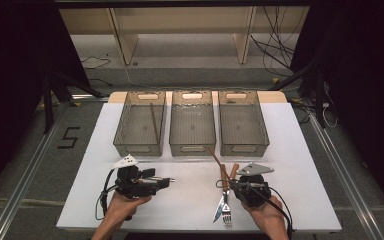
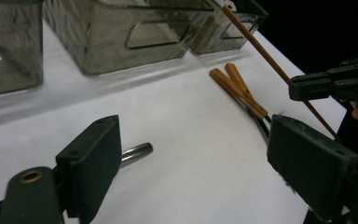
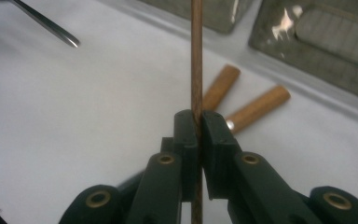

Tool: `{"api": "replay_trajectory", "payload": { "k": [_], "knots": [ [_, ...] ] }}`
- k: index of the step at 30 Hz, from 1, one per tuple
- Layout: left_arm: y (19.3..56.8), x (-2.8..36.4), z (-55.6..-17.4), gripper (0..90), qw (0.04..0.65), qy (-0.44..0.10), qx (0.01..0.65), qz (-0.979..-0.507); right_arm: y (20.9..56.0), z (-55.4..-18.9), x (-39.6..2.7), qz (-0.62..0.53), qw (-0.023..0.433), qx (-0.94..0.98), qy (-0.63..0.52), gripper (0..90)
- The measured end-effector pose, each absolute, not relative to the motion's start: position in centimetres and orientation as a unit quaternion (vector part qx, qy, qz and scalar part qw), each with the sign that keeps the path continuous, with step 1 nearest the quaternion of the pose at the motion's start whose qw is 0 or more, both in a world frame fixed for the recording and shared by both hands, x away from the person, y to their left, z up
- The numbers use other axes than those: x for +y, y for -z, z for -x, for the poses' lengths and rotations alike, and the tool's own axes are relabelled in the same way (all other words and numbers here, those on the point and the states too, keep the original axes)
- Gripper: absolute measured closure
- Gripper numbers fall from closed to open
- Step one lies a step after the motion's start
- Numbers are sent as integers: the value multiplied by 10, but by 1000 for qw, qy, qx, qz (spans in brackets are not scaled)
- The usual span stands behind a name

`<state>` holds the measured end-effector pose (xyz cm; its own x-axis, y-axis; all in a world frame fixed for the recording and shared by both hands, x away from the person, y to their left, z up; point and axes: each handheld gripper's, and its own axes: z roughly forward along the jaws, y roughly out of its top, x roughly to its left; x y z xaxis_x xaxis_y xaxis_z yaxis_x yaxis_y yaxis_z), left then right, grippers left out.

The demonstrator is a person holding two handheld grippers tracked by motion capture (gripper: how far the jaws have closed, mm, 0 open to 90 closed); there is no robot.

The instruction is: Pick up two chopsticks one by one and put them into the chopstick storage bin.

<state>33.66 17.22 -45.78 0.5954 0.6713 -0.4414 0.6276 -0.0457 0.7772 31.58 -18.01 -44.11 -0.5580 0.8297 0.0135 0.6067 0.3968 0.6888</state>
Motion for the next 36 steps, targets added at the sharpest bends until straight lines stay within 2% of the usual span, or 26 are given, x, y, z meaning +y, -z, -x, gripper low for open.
{"api": "replay_trajectory", "payload": {
  "k": [12,27,36],
  "knots": [
    [446,153,-349,191,524,37,466,-711,423,-311,-150,-382,177,823,-381,855],
    [427,123,-371,209,541,59,456,-704,415,-315,-127,-348,184,823,-410,855],
    [430,118,-372,252,548,80,459,-695,420,-313,-120,-345,184,820,-418,855]
  ]
}}
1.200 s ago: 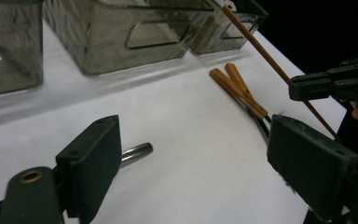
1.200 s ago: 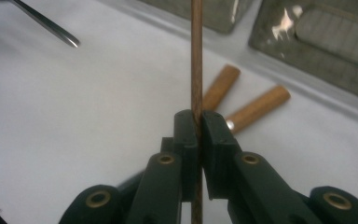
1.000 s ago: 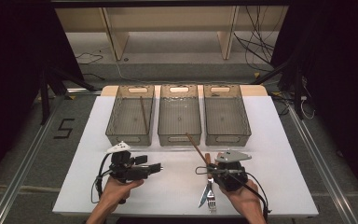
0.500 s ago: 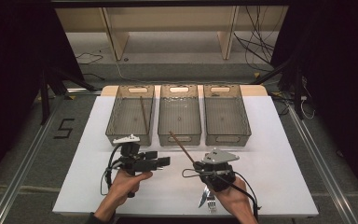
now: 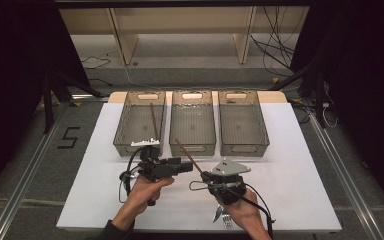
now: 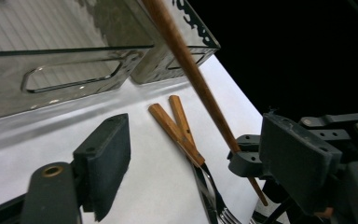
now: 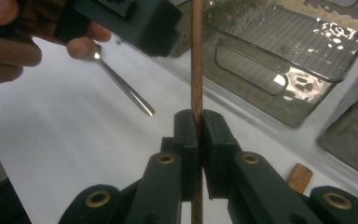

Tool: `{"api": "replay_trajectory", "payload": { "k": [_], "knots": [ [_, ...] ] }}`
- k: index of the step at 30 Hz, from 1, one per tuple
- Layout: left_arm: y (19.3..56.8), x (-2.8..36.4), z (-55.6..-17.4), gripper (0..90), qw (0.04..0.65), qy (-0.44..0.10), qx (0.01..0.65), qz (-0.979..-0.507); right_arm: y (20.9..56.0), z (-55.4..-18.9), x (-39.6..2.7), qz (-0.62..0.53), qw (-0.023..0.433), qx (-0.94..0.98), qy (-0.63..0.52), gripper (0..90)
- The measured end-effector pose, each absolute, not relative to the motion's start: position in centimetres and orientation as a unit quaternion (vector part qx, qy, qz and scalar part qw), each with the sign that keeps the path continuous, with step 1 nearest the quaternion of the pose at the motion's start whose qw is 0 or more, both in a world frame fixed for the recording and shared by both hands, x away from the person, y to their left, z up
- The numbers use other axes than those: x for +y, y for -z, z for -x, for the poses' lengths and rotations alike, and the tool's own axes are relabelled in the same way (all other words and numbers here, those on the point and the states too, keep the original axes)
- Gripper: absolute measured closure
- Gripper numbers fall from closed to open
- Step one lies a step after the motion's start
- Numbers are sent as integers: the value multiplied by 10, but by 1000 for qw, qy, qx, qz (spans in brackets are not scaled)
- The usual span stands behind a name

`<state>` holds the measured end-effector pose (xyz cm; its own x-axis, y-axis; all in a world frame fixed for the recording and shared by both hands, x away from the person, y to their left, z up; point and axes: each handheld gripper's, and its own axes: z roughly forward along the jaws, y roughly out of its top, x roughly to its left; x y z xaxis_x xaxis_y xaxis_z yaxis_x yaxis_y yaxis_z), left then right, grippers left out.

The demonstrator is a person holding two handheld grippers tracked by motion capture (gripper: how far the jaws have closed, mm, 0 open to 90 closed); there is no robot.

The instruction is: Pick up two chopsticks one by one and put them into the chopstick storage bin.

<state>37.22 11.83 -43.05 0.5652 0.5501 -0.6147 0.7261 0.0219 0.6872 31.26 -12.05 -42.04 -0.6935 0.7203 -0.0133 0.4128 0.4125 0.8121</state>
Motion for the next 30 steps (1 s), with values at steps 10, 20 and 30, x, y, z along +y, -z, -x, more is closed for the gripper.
{"api": "replay_trajectory", "payload": {
  "k": [10,20,30],
  "knots": [
    [436,113,-370,403,557,104,457,-685,424,-307,-112,-333,181,823,-424,855],
    [440,110,-370,632,565,130,446,-682,425,-306,-109,-327,178,824,-427,855],
    [442,112,-371,764,579,151,434,-673,425,-305,-110,-327,179,822,-432,855]
  ]
}}
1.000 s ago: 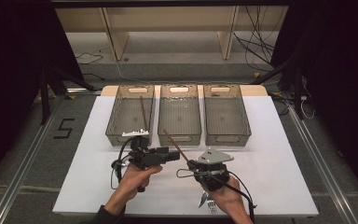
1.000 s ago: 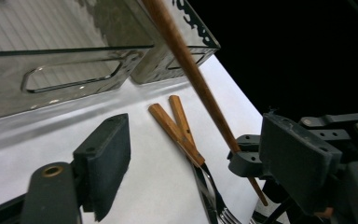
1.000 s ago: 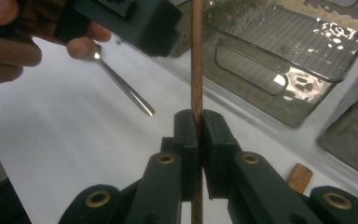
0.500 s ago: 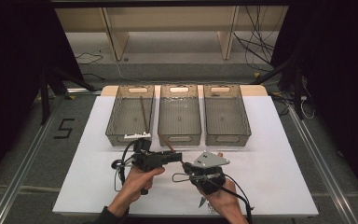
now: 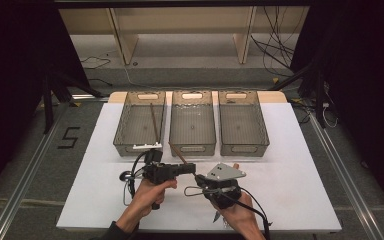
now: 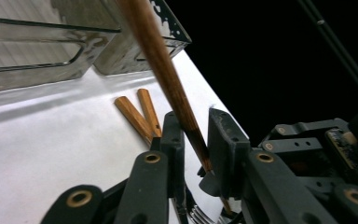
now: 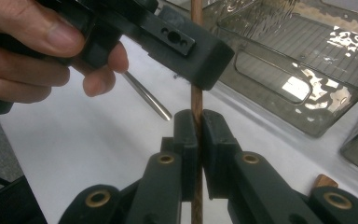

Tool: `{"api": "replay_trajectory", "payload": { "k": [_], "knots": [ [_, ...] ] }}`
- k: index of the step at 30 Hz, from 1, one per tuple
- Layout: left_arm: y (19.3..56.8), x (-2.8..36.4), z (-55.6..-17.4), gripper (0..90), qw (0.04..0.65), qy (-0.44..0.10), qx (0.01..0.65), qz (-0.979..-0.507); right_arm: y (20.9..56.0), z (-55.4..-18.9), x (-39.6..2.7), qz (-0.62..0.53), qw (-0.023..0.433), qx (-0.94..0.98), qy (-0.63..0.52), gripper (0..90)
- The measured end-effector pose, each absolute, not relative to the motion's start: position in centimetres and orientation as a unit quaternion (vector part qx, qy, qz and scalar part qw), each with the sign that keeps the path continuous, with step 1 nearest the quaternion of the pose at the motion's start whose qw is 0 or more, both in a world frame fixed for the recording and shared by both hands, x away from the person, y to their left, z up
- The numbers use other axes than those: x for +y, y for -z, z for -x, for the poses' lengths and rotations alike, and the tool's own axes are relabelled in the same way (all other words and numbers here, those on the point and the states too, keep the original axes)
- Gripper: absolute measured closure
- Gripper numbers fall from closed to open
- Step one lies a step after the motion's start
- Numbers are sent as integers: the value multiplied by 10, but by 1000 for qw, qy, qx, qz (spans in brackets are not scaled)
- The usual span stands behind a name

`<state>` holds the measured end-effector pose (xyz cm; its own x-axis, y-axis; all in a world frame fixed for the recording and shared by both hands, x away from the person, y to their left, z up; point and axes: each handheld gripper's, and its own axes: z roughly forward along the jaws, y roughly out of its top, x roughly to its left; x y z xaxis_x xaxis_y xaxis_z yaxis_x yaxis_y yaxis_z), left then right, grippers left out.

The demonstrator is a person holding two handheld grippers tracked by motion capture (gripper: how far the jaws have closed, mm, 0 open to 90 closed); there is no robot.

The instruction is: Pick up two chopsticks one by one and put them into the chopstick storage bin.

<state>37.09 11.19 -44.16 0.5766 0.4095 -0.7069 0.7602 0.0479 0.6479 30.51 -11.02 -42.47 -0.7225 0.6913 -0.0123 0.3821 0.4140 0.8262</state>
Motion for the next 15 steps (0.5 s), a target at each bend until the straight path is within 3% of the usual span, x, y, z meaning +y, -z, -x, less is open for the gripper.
{"api": "replay_trajectory", "payload": {
  "k": [6,11,15],
  "knots": [
    [444,114,-373,827,591,185,425,-660,426,-305,-110,-326,179,820,-435,854],
    [442,114,-371,842,593,173,418,-666,426,-305,-109,-327,180,821,-433,835],
    [436,120,-372,843,597,159,417,-667,423,-305,-116,-328,174,821,-435,733]
  ]
}}
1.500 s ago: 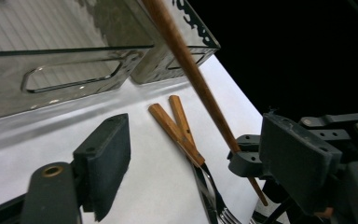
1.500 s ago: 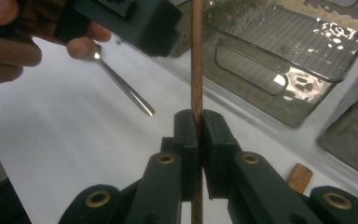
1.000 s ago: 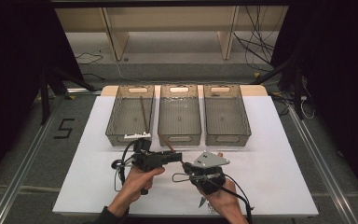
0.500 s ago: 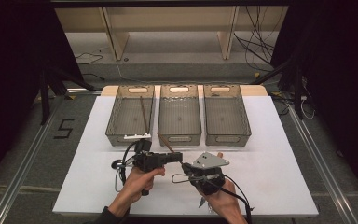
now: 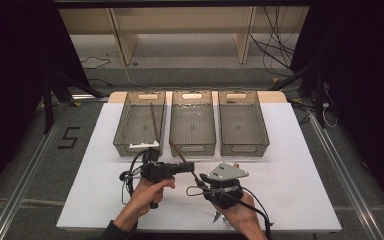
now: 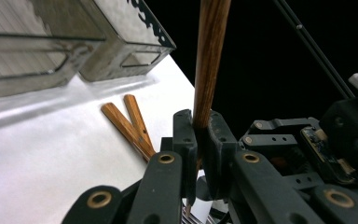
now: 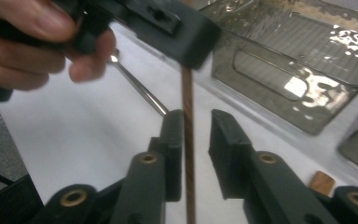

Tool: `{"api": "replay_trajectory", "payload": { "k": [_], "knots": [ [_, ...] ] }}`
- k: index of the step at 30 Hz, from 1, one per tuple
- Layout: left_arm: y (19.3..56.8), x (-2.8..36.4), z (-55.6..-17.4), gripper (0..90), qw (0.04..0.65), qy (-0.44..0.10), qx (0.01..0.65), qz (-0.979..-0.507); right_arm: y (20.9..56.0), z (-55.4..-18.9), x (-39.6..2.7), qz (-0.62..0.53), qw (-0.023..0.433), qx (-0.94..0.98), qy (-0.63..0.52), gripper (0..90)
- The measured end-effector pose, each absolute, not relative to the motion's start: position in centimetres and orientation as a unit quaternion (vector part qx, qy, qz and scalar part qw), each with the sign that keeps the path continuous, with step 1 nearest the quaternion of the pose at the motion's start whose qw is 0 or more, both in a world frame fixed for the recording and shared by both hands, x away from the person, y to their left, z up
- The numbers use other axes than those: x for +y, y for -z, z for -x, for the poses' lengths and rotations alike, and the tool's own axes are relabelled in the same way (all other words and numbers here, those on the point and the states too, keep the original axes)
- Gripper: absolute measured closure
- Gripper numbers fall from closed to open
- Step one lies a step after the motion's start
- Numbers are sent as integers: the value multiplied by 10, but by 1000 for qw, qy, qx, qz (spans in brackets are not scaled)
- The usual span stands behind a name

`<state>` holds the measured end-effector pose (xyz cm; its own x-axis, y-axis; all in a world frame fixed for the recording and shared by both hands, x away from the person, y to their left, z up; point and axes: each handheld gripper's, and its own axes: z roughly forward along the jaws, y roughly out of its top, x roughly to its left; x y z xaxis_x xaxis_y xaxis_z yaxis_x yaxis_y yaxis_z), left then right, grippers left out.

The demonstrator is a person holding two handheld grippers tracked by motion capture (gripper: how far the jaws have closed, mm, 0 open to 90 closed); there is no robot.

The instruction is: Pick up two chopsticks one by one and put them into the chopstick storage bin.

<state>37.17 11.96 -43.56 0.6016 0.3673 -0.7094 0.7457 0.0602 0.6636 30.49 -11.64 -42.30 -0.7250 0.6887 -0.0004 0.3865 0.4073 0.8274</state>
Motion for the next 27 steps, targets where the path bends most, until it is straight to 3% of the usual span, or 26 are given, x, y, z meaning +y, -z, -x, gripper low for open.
{"api": "replay_trajectory", "payload": {
  "k": [6,12,19,27],
  "knots": [
    [428,134,-376,843,595,122,426,-671,424,-308,-135,-338,154,820,-434,526],
    [417,155,-383,843,593,99,432,-672,434,-312,-153,-371,150,819,-411,389],
    [395,178,-394,843,586,70,437,-679,446,-313,-176,-407,144,807,-402,298],
    [370,201,-414,843,574,43,449,-683,452,-311,-189,-425,143,797,-405,280]
  ]
}}
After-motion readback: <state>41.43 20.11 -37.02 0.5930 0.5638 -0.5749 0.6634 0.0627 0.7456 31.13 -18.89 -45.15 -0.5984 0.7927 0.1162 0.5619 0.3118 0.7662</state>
